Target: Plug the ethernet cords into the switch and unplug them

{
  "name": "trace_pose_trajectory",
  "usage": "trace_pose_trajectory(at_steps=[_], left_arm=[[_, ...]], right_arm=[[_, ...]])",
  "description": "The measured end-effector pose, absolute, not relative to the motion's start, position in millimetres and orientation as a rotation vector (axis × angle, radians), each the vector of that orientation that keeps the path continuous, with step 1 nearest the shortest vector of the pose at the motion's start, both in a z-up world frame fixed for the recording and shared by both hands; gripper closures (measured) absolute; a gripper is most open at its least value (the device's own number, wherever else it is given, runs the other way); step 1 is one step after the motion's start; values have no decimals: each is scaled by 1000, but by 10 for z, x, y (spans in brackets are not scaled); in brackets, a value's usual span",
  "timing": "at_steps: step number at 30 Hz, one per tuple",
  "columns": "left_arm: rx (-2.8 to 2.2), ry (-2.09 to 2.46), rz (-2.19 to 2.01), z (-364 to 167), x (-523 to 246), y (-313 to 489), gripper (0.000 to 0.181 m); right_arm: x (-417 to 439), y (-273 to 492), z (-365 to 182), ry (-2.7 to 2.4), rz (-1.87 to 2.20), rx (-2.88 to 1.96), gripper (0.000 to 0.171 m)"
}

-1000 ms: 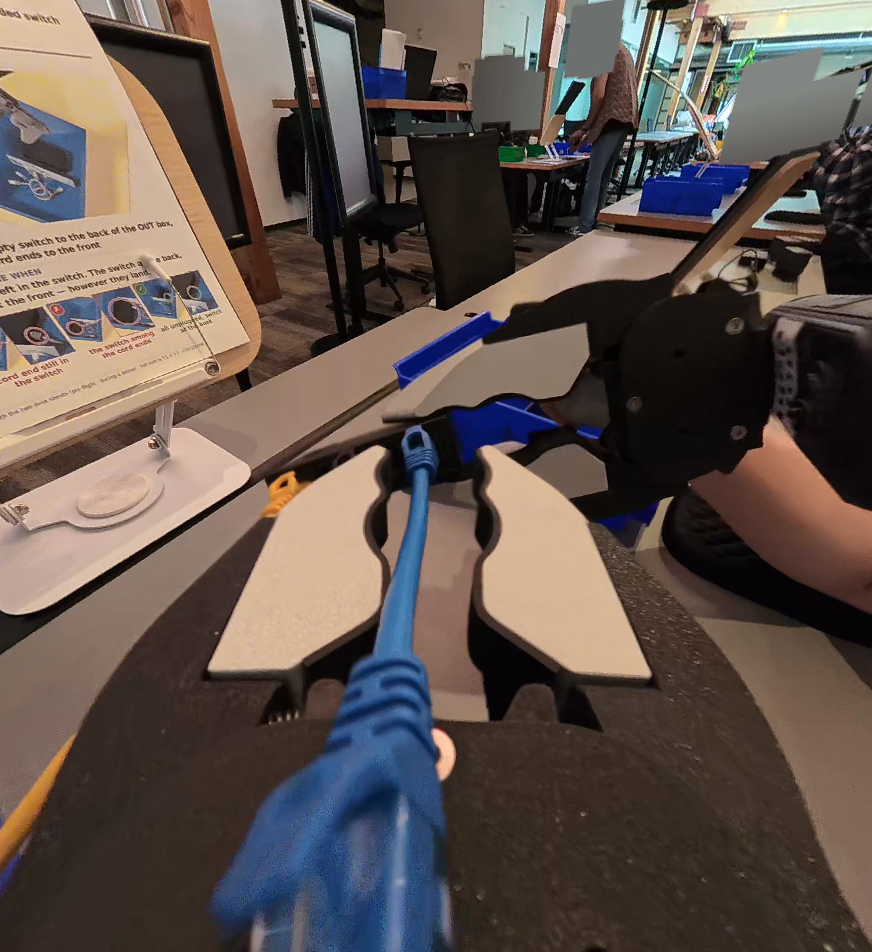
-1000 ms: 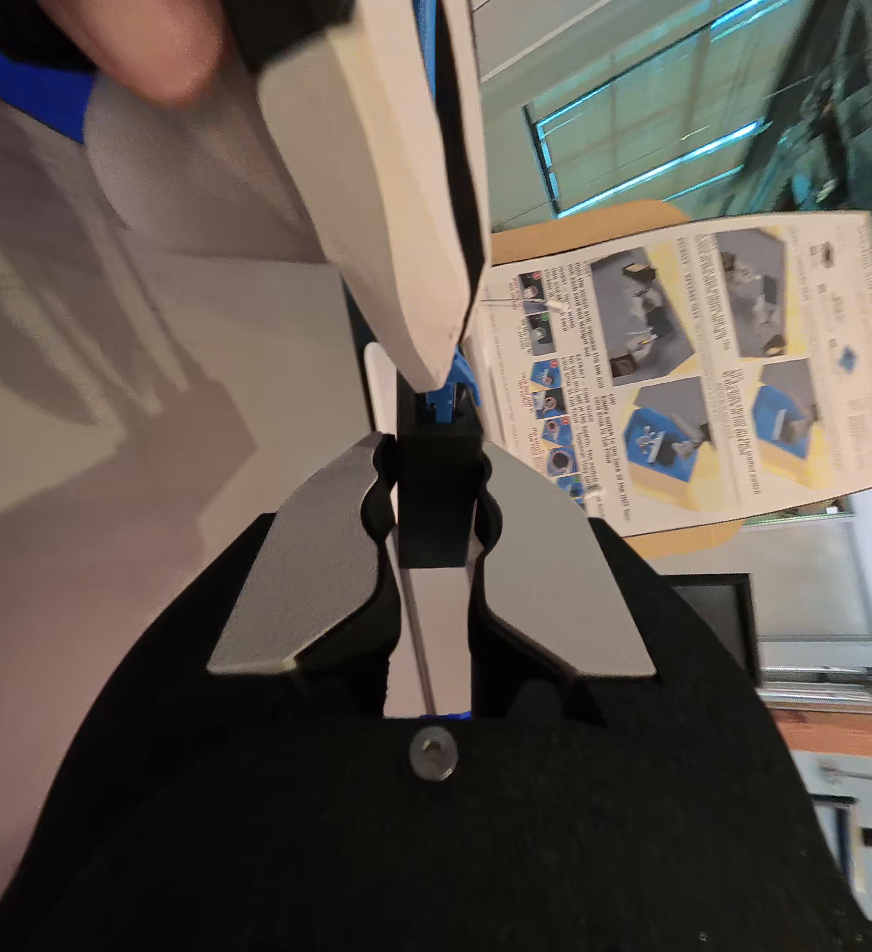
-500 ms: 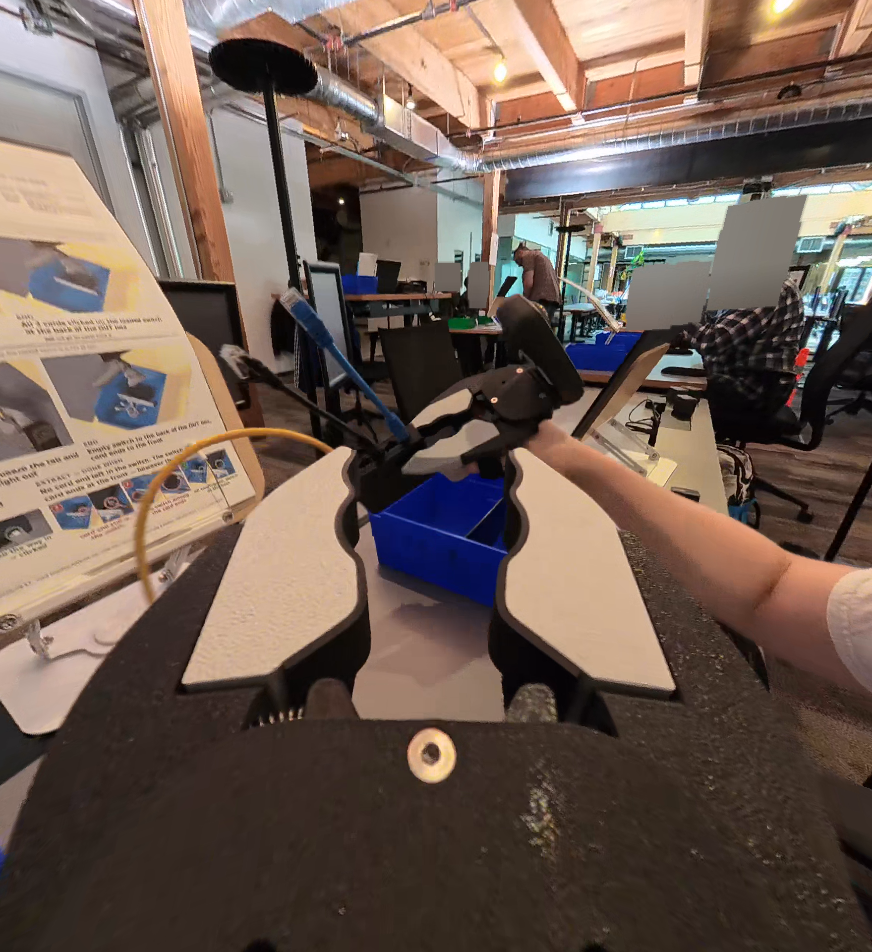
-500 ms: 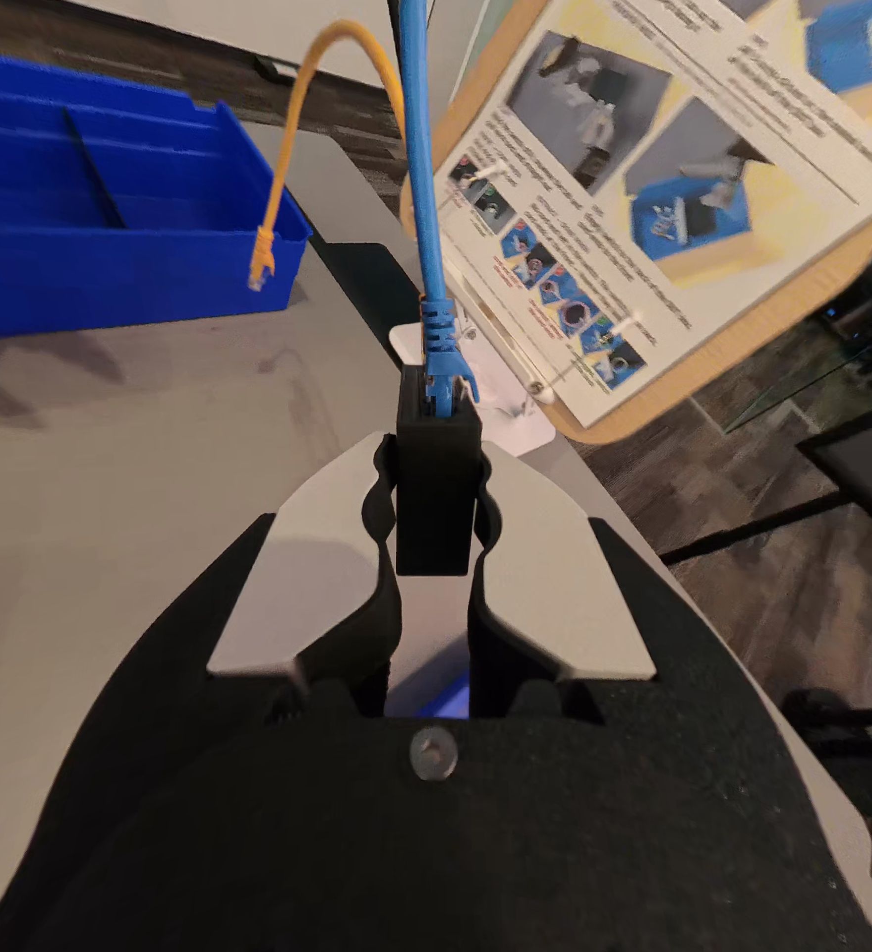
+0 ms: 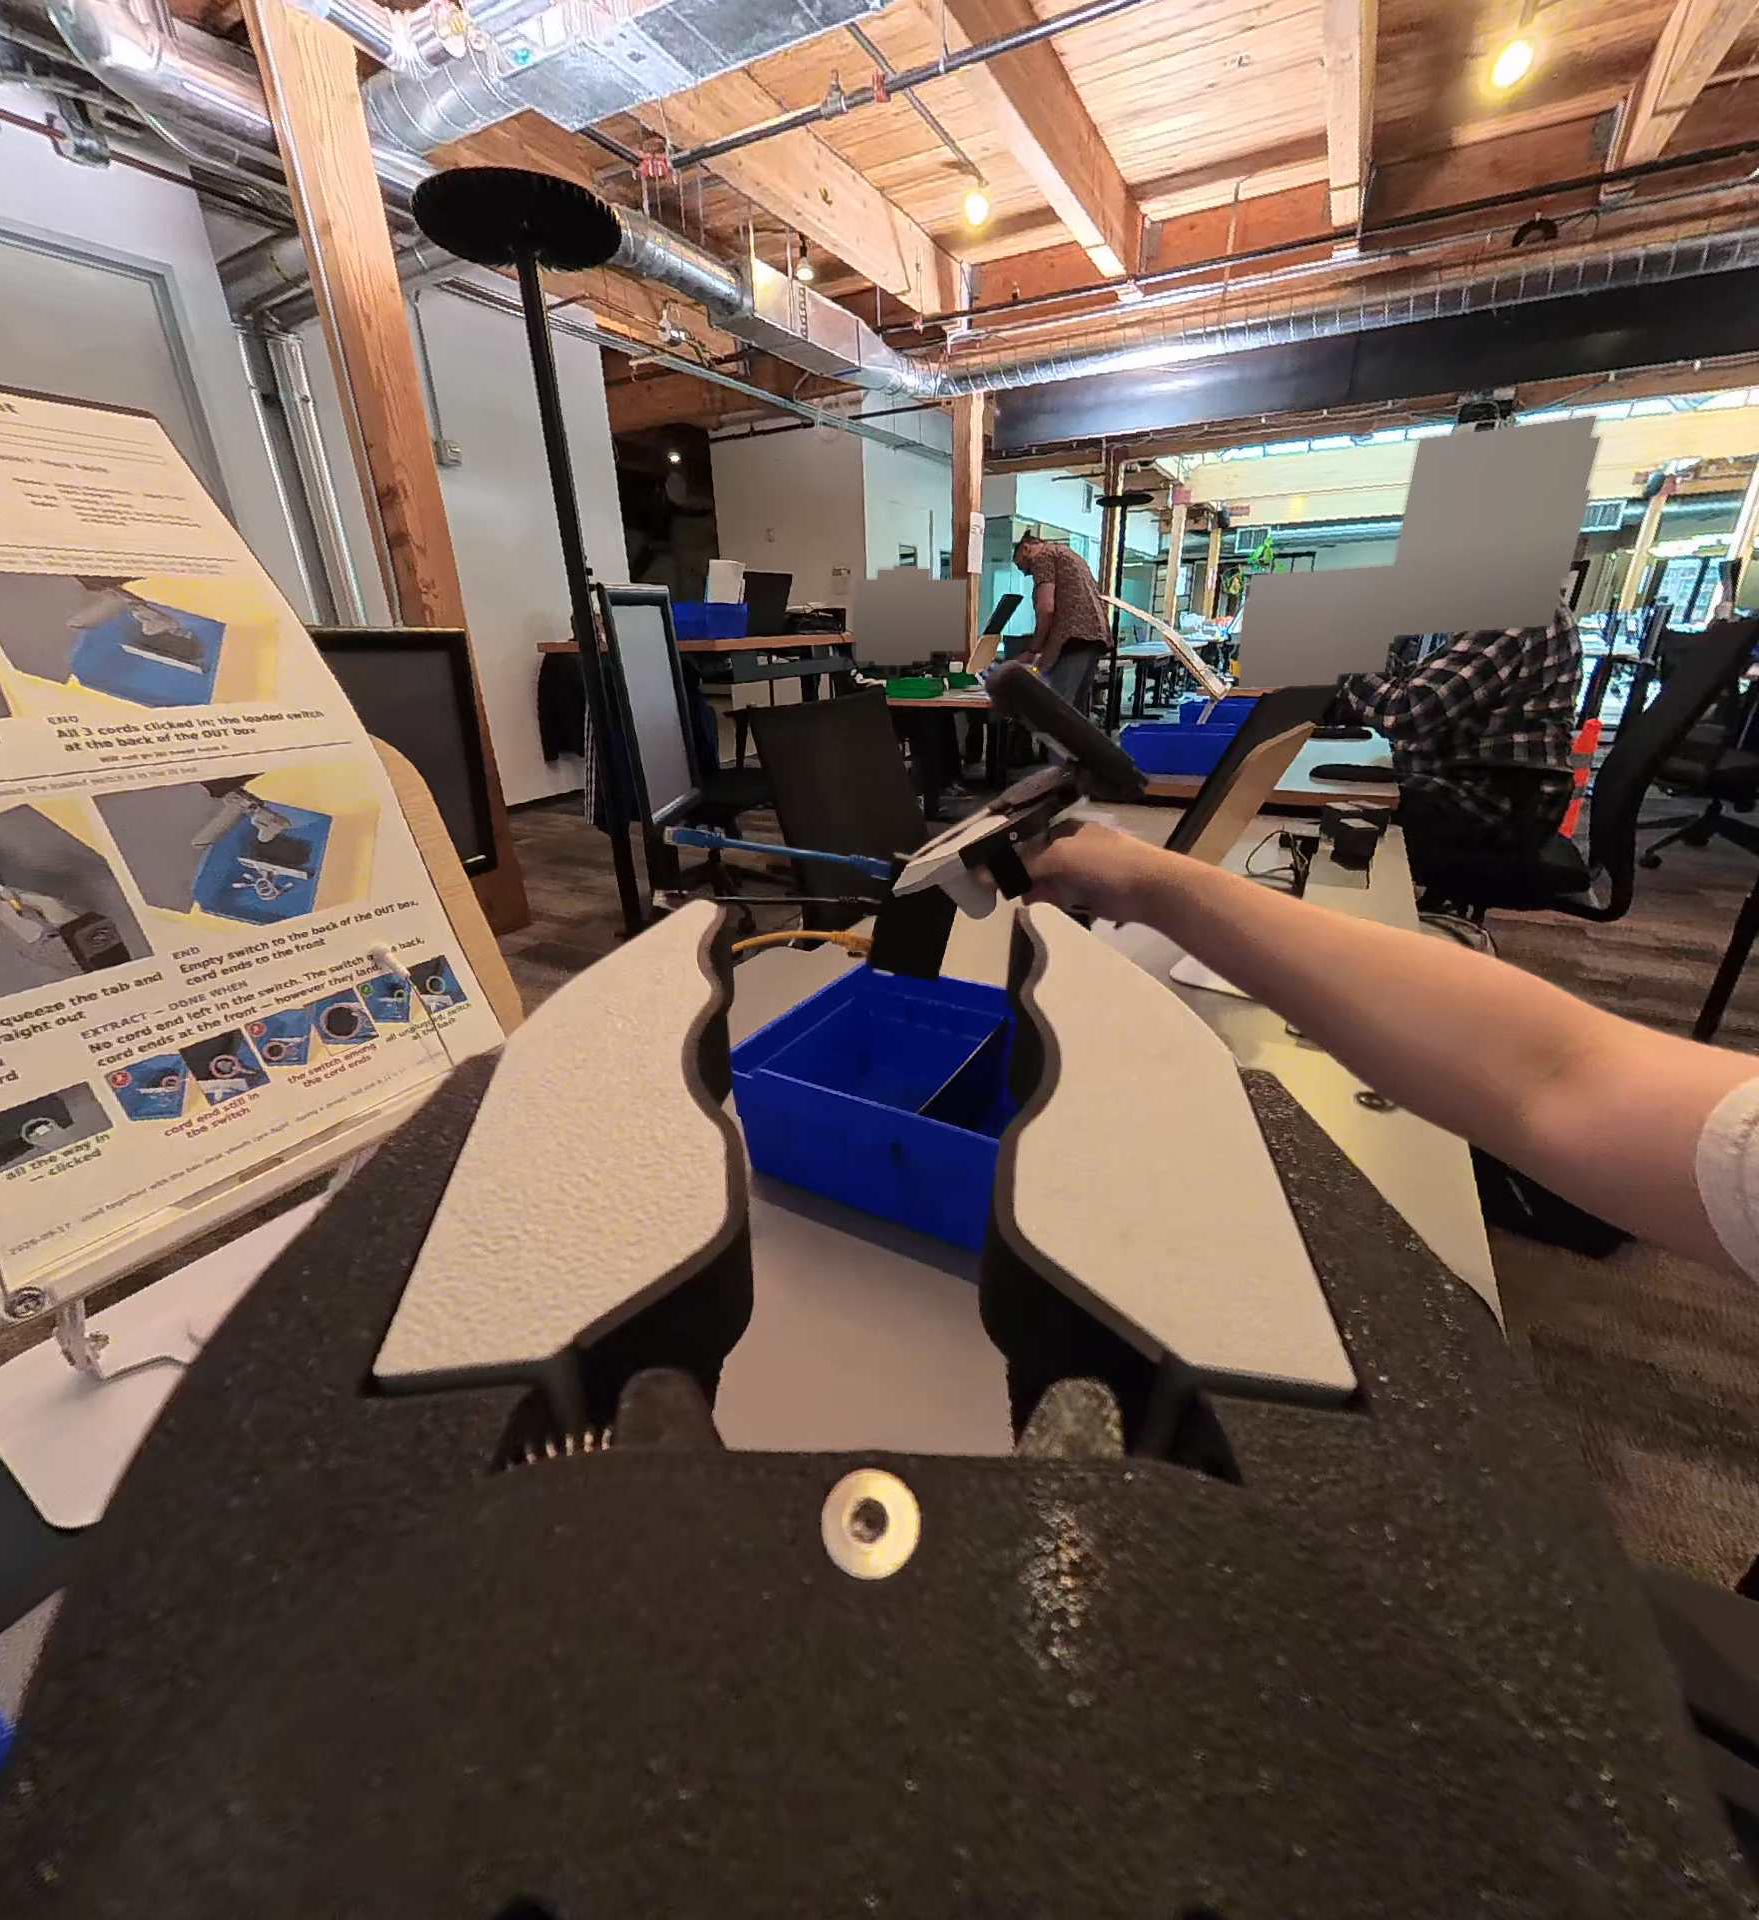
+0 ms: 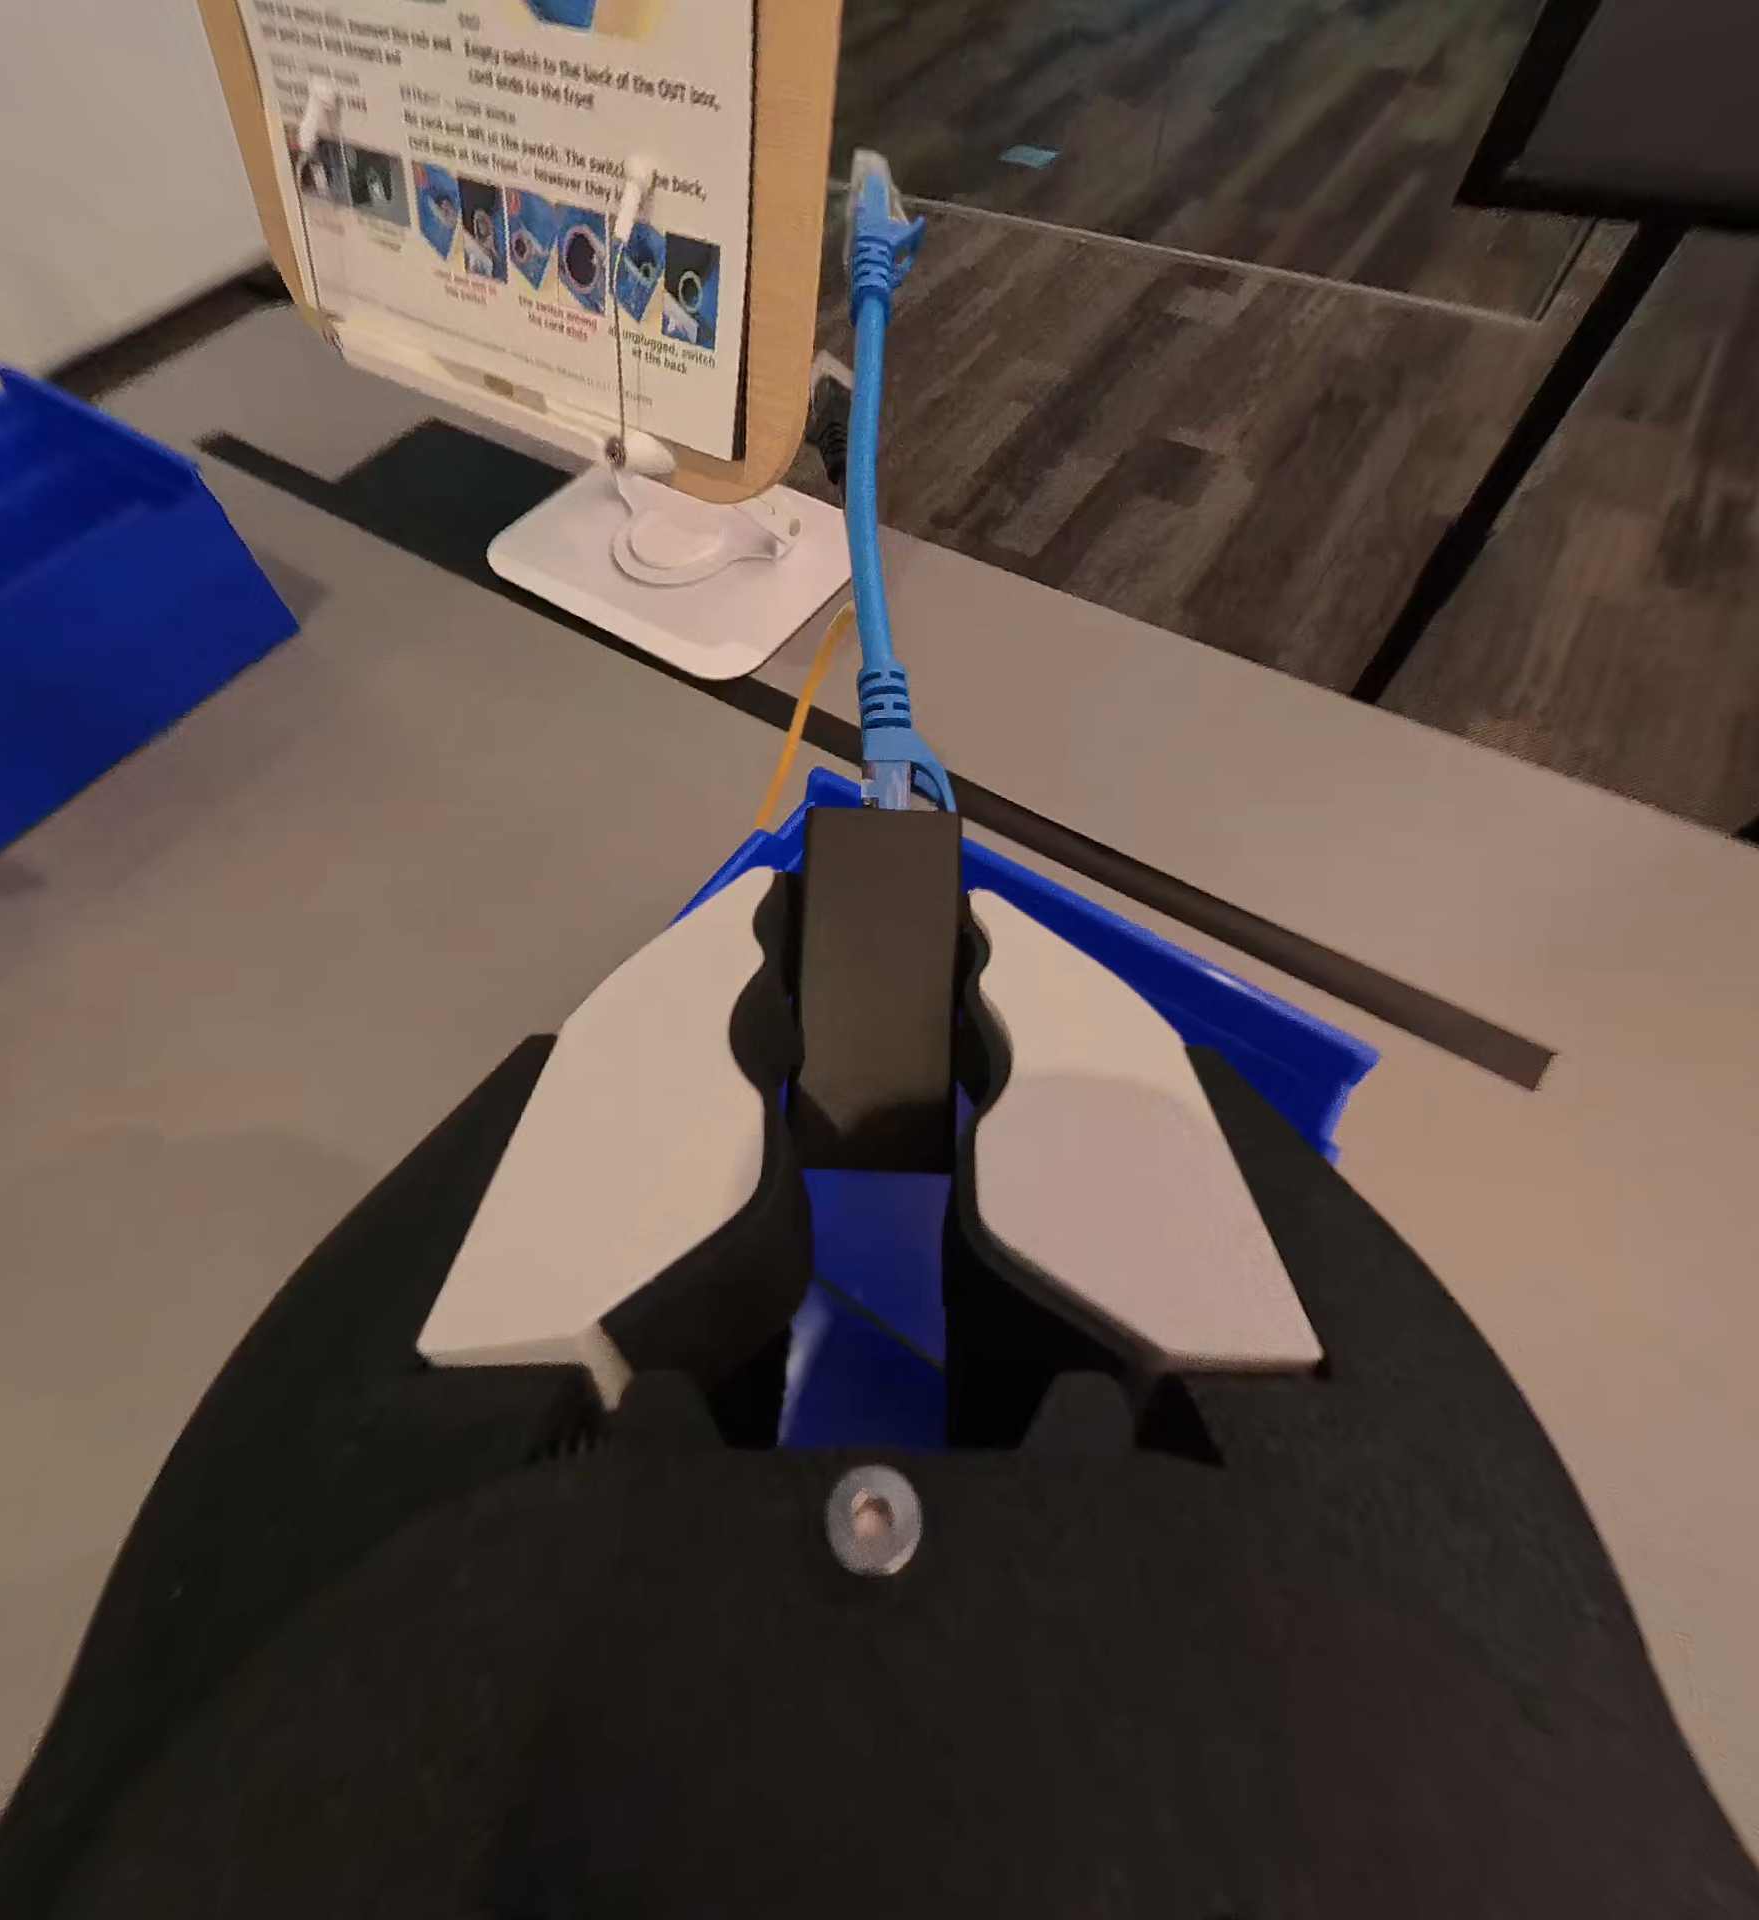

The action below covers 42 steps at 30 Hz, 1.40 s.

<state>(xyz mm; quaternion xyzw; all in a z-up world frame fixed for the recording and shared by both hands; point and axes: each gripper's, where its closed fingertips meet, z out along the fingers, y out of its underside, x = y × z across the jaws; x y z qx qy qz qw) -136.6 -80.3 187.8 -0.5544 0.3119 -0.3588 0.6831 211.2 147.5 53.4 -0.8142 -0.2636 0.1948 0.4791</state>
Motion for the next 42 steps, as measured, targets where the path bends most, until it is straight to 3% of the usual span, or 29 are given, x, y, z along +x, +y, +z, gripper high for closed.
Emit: trace_pose_trajectory(at_steps=[12,18,36,42], left_arm=[[-1271,733,-809,1771,-1226,-806,132],[-1276,741,-803,1748,-1203,-792,132],[-1322,776,-795,1590,-1065,-719,132],[-1338,789,-800,1527,-1008,-695,132]], right_arm=[[2186,1750,-335,-354,819,-2232,145],[2135,1626,-672,-475,870,-2446,144],[2254,1468,-1057,-667,830,-2800,143],[2296,1548,-1133,-621,728,-2882,132]])
